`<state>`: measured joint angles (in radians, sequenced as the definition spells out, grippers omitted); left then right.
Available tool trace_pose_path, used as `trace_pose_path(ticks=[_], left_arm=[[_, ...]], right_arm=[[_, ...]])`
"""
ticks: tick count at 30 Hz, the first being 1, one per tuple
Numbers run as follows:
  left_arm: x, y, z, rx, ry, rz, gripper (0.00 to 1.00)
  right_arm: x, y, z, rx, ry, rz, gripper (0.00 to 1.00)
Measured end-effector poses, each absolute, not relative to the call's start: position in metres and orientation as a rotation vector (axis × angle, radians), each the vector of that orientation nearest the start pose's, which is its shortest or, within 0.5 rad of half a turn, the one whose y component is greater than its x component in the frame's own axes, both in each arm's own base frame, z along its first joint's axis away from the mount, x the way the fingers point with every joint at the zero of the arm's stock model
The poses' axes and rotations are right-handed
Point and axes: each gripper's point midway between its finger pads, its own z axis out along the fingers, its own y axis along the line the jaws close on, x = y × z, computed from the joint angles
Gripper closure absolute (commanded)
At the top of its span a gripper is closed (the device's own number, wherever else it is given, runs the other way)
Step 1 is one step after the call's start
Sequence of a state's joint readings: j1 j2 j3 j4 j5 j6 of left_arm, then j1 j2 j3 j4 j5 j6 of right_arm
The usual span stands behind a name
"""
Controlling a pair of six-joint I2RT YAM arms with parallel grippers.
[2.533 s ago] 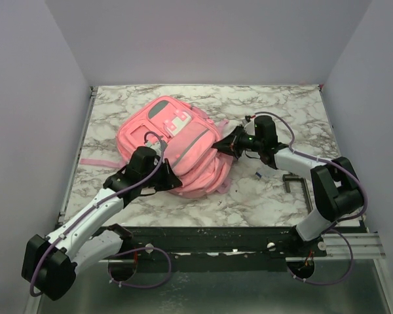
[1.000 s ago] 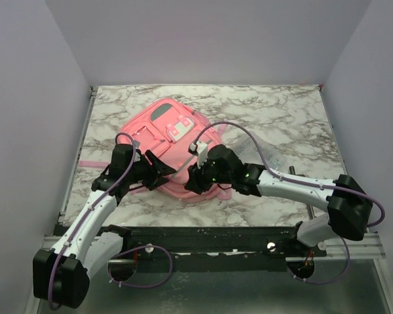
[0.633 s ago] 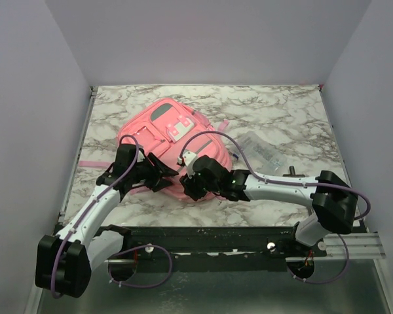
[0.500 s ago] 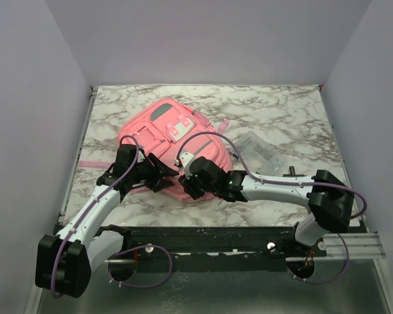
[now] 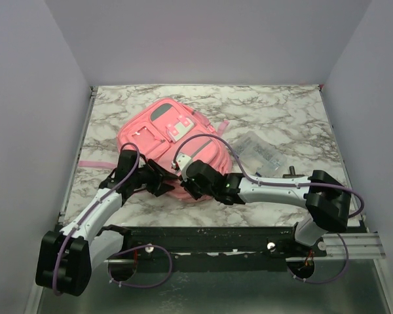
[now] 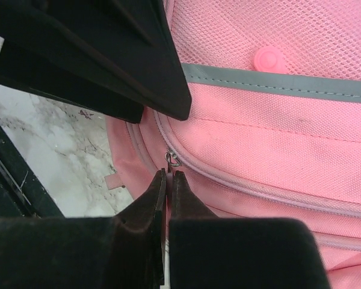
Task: Pack the student bag
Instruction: Zip the student bag at the center of the board.
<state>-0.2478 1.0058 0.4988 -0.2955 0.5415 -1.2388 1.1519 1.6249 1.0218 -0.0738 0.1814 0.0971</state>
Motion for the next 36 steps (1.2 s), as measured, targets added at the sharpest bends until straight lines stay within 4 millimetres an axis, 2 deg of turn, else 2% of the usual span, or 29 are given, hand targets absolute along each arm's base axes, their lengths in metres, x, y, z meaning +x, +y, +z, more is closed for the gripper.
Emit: trace_pose_path(ticks=[2,8,10,15,18,23,27,30,32,36], left_arm=[[0.215,-0.183,0.107,-1.031,2.457,-1.276,0.72],[0.222,-0.185,0.103,-1.041,2.416,-1.309,0.89],[0.224,-0.185,0.102,-1.032,2.41,-1.311,0.99],[0.226,-0.185,0.103,-0.986,2.402,-1.312,1.0],[0.229,-0.18,0.103,-0.977,2.388,-1.32,1.0],[0.231,-0.148,0.101,-1.008,2.299,-1.287,1.0],[0.229,-0.13,0.107,-0.993,2.251,-1.221,1.0],[0.227,-0.111,0.111,-1.002,2.213,-1.101,1.0],[0.227,-0.101,0.119,-0.989,2.179,-1.035,1.0],[0.224,-0.085,0.134,-0.963,2.128,-0.927,0.99]], right_arm=[[0.201,0.389,0.1,-1.058,2.021,0.482,0.99],[0.196,0.392,0.1,-1.074,2.028,0.523,0.99],[0.195,0.392,0.1,-1.077,2.029,0.533,0.99],[0.194,0.384,0.101,-1.078,2.023,0.523,0.99],[0.202,0.375,0.102,-1.061,2.013,0.454,0.99],[0.227,0.352,0.102,-0.996,2.014,0.301,0.99],[0.249,0.323,0.111,-0.91,2.017,0.218,0.99],[0.269,0.3,0.115,-0.839,2.044,0.159,0.99],[0.274,0.297,0.116,-0.826,2.052,0.164,1.0],[0.265,0.308,0.117,-0.882,2.054,0.239,0.99]])
